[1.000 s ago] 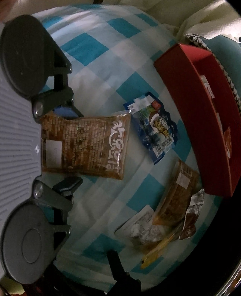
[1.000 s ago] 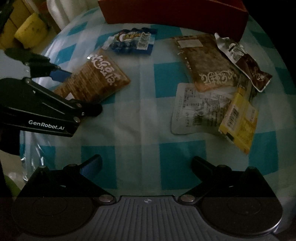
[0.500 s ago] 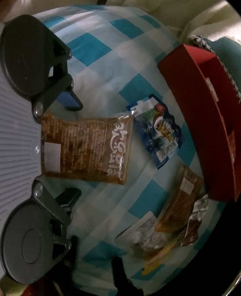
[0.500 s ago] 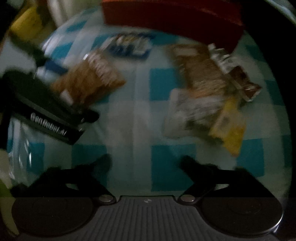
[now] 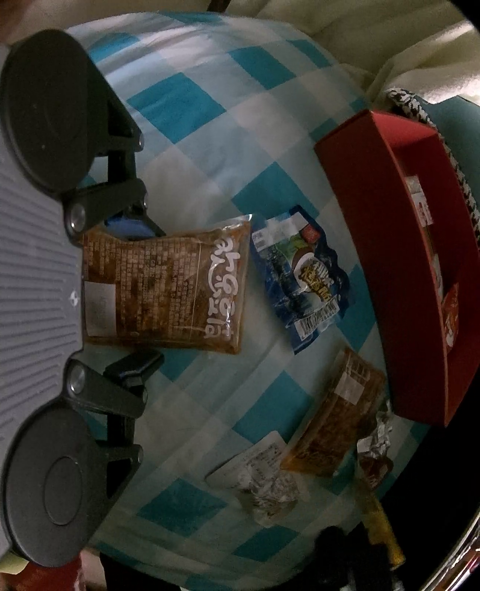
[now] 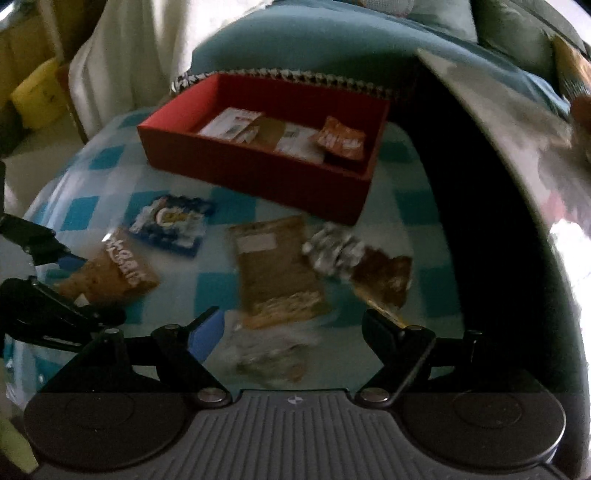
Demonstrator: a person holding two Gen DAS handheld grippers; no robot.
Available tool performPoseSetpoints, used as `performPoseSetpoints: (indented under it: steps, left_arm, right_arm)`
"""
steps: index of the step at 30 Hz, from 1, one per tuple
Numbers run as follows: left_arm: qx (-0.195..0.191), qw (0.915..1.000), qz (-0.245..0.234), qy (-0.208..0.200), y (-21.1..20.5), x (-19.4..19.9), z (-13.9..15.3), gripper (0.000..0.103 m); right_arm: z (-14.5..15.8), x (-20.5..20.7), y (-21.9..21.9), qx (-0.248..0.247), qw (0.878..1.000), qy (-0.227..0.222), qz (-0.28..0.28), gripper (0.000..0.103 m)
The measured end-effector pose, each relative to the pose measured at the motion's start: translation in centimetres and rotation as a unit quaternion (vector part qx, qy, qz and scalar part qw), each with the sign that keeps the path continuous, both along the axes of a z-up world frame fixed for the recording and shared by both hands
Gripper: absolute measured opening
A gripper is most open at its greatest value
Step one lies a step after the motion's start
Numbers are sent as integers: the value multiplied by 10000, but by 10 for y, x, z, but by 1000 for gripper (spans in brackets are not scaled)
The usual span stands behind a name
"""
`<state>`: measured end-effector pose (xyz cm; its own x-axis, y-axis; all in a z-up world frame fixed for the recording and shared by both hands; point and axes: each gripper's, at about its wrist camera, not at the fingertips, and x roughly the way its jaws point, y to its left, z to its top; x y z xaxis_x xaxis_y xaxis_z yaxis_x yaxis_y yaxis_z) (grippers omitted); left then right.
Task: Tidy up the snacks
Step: 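Grasp the yellow snack stick with the right gripper while the left lifts the biscuit bag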
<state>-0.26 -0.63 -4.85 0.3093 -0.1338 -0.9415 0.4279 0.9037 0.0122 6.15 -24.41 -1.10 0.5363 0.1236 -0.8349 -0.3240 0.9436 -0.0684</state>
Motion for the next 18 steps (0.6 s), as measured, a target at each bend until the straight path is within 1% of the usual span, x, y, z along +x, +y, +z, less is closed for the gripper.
performPoseSetpoints:
  steps: [1, 3, 5, 7, 8, 9, 11, 13, 15, 17, 18]
  left_arm:
    - [-2, 10000, -1, 16, 0, 1, 0, 56]
    - [-1, 10000, 4, 44, -1, 2, 0, 57]
    - [3, 10000, -3, 54, -2, 3, -1, 59]
    - [-29, 10000, 2, 70, -1, 4, -1, 59]
    - [-49, 10000, 12, 86, -1, 4, -1, 60]
    - [-84, 9999, 26, 114, 0, 6, -1, 60]
    - [-162, 9997, 66, 176, 2, 8, 0, 62]
    - [-225, 9995, 74, 225, 3, 11, -1, 64]
    - [-235, 9994, 73, 232, 2, 13, -1, 64]
    - [-214, 9995, 47, 211, 1, 13, -1, 64]
    - [-205, 9996, 40, 200, 1, 13, -1, 64]
  right_arm:
    - [2, 4, -4, -112, 9999, -30, 126, 86]
    - [0, 23, -9, -586, 9974, -13, 421, 85]
    - [-6, 44, -11, -858, 9946, 290, 512, 74]
    - [-6, 59, -11, -929, 9904, 404, 937, 74]
    - [-6, 64, -12, -1000, 9888, 416, 1028, 75]
    - [-7, 71, -13, -1070, 9884, 465, 976, 77]
    - [-8, 75, -16, -1012, 9876, 685, 983, 78]
    - [-6, 69, -23, -801, 9893, 635, 1043, 81]
    - [-12, 64, -24, -773, 9906, 588, 965, 81]
    - [-21, 59, -15, -738, 9886, 620, 1158, 81]
    - [-26, 56, -7, -686, 9860, 685, 1359, 81]
